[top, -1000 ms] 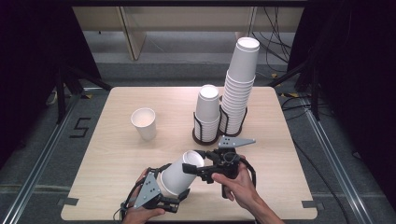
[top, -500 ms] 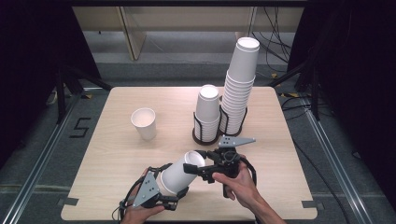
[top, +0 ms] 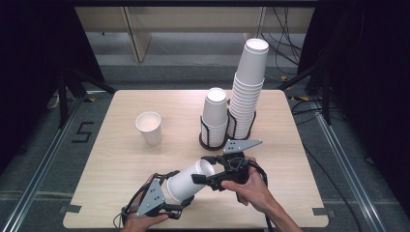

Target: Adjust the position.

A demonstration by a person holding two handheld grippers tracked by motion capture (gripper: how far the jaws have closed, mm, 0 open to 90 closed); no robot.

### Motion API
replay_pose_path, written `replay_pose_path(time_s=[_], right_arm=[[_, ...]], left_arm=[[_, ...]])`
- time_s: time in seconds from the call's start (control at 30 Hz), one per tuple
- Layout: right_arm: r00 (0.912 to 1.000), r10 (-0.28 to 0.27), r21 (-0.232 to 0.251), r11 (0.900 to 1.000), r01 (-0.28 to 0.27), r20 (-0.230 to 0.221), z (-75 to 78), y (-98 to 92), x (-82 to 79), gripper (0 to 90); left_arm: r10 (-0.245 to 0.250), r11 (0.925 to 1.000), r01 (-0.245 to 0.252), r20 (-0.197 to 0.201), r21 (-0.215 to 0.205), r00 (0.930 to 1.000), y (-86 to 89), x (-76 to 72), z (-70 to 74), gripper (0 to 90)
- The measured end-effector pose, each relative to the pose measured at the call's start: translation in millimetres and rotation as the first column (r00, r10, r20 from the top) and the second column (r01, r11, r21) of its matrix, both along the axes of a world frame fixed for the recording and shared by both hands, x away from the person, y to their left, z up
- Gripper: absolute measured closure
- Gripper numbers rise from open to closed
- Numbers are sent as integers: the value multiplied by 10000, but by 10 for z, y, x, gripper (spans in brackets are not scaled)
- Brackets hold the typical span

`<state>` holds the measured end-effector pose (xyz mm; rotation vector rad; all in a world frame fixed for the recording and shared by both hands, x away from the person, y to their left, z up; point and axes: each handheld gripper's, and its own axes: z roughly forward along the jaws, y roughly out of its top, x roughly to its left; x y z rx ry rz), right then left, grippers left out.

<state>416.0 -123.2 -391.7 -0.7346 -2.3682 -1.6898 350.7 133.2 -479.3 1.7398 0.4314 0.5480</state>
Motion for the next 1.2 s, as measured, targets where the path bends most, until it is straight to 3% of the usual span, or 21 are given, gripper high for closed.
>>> replay_pose_path(time_s=[0.03, 0.2, 0.27, 0.4, 0.43, 0.47, 0.6, 0.63, 0.7, 0.8, 0.9, 0.93, 0.97, 1.0, 1.07, 1.2], right_arm=[[9998, 37, 142, 9999, -34, -215, -3, 4, -3, 217], [9999, -69, -14, 10000, 69, 111, 0, -20, 25, 195], [9999, 122, 97, 9999, -121, -113, 1, -17, 27, 191], [9995, 301, -260, 9992, -299, 83, 38, -19, 13, 178], [9993, 349, -557, 9979, -341, 147, 55, -22, 8, 166], [9983, 374, -760, 9965, -339, 454, 66, -21, 8, 165], [9927, 709, -1415, 9883, -567, 975, 125, -32, -12, 167], [9935, 702, -1665, 9845, -544, 901, 145, -40, -32, 172], [9857, 1056, -2280, 9709, -736, 1312, 164, -42, -41, 177], [9717, 1556, -3262, 9409, -911, 1775, 181, -28, -79, 187], [9586, 2181, -4145, 9013, -1259, 1833, 172, 4, -120, 192], [9543, 2362, -4435, 8862, -1343, 1831, 159, 23, -137, 191], [9480, 2588, -4674, 8718, -1467, 1851, 144, 43, -152, 191], [9441, 2730, -4841, 8613, -1543, 1848, 134, 57, -167, 191], [9343, 3102, -5188, 8358, -1798, 1759, 107, 98, -200, 193], [9067, 3791, -6093, 7681, -1969, 1849, 26, 194, -261, 193]], left_arm=[[6, 10000, -6, 20, -41, 10000, -1, 2, -2, 142], [14, 9999, -15, 96, 110, 10000, 6, -1, 11, 145], [75, 9996, -79, 184, 265, 9998, 12, -1, 20, 144], [42, 9982, -62, 336, 602, 9994, 21, -6, 36, 149], [18, 9978, -40, 334, 669, 9994, 17, -2, 36, 150], [-28, 9965, 7, 252, 833, 9997, 19, -4, 37, 150], [-267, 9895, 279, -99, 1416, 9996, 15, 5, 33, 151], [-299, 9852, 310, -90, 1688, 9995, 15, 6, 30, 151], [-461, 9798, 511, -303, 1934, 9985, 9, 12, 20, 151], [-740, 9679, 846, -532, 2368, 9958, -9, 18, 10, 151], [-865, 9549, 1007, -626, 2795, 9943, -30, -7, 15, 152], [-929, 9541, 1070, -633, 2797, 9937, -45, -13, 8, 153], [-995, 9457, 1175, -743, 3031, 9923, -44, -16, 17, 153], [-1009, 9463, 1196, -769, 3004, 9919, -64, -25, 2, 154], [-1169, 9326, 1419, -941, 3320, 9887, -73, -32, 2, 154], [-1321, 9221, 1630, -1105, 3509, 9851, -97, -45, -14, 157]])
